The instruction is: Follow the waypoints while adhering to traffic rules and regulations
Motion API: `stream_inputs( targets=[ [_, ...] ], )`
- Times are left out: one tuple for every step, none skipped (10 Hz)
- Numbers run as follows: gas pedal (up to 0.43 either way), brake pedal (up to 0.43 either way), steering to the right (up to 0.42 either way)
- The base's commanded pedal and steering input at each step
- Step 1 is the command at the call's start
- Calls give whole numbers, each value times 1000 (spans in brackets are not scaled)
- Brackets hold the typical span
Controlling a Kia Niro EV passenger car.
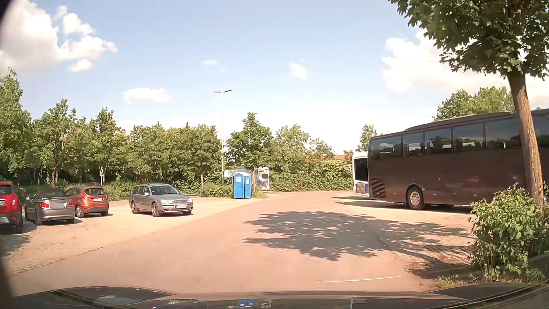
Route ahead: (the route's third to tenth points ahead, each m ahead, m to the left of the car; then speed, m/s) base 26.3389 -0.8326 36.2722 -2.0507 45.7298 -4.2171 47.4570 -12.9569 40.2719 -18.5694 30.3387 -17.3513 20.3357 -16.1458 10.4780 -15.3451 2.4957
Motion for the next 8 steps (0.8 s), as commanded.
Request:
stream_inputs(
  targets=[
    [79, 12, 79],
    [79, 12, 80],
    [67, 12, 79],
    [67, 12, 69],
    [67, 12, 58],
    [67, 12, 45],
    [67, 12, 41],
    [67, 12, 41]
  ],
)
